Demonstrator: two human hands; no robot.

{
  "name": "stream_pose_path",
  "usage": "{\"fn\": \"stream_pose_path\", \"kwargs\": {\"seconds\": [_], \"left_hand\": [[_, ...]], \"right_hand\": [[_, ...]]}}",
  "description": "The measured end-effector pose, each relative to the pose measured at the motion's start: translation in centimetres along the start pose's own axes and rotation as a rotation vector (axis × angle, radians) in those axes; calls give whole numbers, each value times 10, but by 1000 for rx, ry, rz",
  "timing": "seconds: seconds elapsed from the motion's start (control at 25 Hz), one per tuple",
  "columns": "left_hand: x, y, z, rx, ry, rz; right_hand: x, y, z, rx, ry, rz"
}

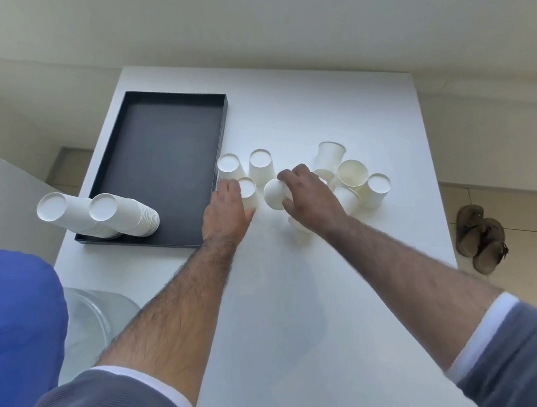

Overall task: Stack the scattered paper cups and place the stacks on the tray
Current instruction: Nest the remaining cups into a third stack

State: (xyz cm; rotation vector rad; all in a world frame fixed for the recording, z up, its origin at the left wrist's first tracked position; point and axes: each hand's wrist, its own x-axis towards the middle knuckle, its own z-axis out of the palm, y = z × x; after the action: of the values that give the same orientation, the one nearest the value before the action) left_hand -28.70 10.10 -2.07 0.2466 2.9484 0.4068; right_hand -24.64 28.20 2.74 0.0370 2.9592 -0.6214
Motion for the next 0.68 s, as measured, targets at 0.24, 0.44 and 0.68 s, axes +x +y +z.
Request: {"fn": "stream_pose_path", "kwargs": {"seconds": [0.24,0.44,0.68], "left_hand": [[15,11,-2,-413,-8,-55],[1,9,12,-473,54,-34],[-7,-10,7,-507,69,-11]], "right_hand": [[-75,12,-18,301,258,118],[-67,3,-26,118,114,-25],[0,-29,-28,-78,28,-144]]}}
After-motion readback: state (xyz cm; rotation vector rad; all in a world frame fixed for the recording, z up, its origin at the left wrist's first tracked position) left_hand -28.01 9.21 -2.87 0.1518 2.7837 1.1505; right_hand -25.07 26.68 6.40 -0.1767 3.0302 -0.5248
